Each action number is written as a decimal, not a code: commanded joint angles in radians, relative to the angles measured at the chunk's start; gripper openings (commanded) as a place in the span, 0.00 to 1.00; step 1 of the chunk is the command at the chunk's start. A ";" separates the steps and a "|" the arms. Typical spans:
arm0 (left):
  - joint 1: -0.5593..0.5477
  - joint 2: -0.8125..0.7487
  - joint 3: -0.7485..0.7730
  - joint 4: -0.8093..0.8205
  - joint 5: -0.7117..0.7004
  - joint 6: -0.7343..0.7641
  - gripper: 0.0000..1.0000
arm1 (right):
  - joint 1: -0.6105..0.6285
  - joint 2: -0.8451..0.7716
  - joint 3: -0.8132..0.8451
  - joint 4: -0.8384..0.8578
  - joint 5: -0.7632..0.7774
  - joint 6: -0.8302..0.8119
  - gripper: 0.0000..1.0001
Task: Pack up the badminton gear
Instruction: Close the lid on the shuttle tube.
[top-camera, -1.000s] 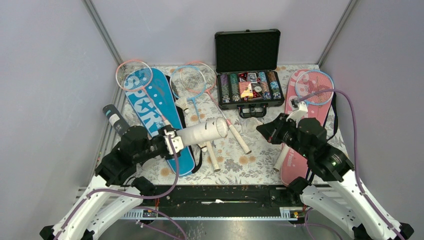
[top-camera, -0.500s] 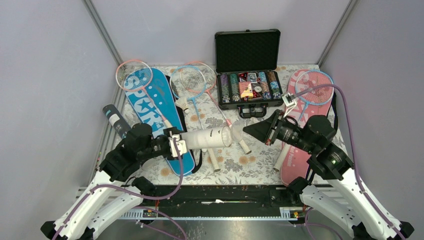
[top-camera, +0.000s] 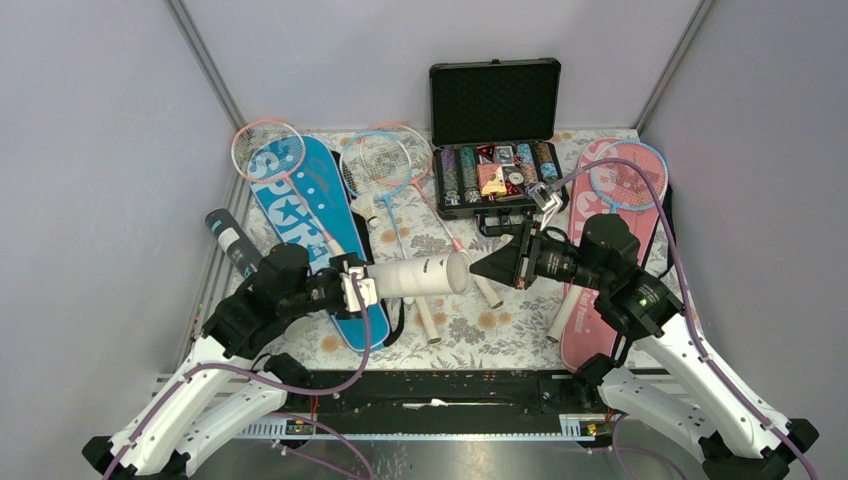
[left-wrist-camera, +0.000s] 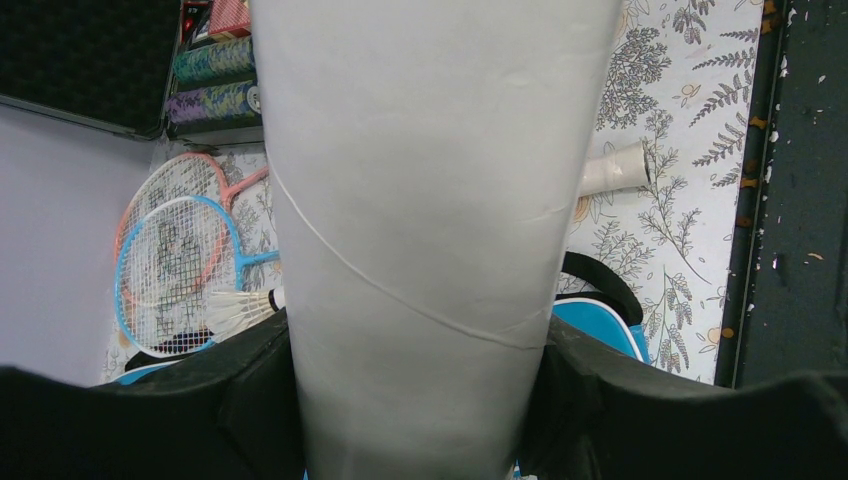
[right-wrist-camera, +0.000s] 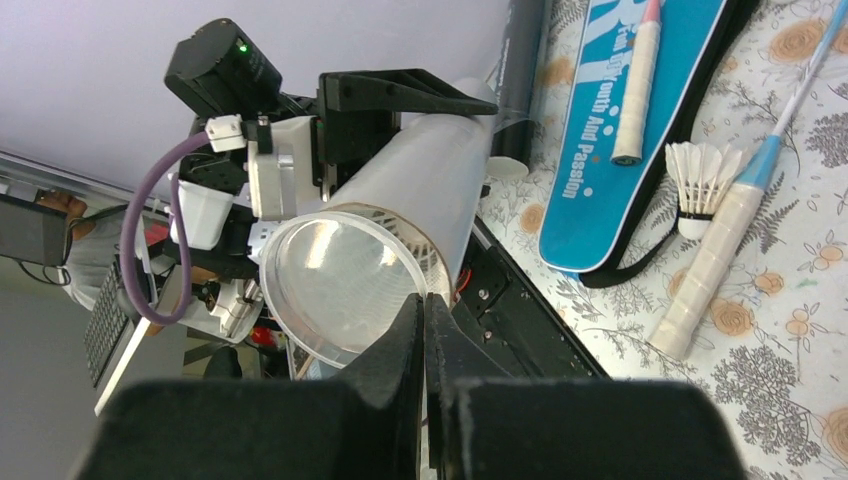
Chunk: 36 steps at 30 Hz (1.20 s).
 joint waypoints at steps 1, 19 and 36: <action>-0.003 -0.005 0.050 0.067 0.040 0.018 0.29 | 0.006 0.002 0.043 -0.040 -0.004 -0.039 0.00; -0.007 0.016 0.051 0.067 0.056 0.002 0.29 | 0.007 0.028 0.041 -0.015 0.057 -0.038 0.00; -0.007 0.036 0.064 0.064 0.057 -0.027 0.30 | 0.028 0.048 0.051 -0.052 0.101 -0.077 0.00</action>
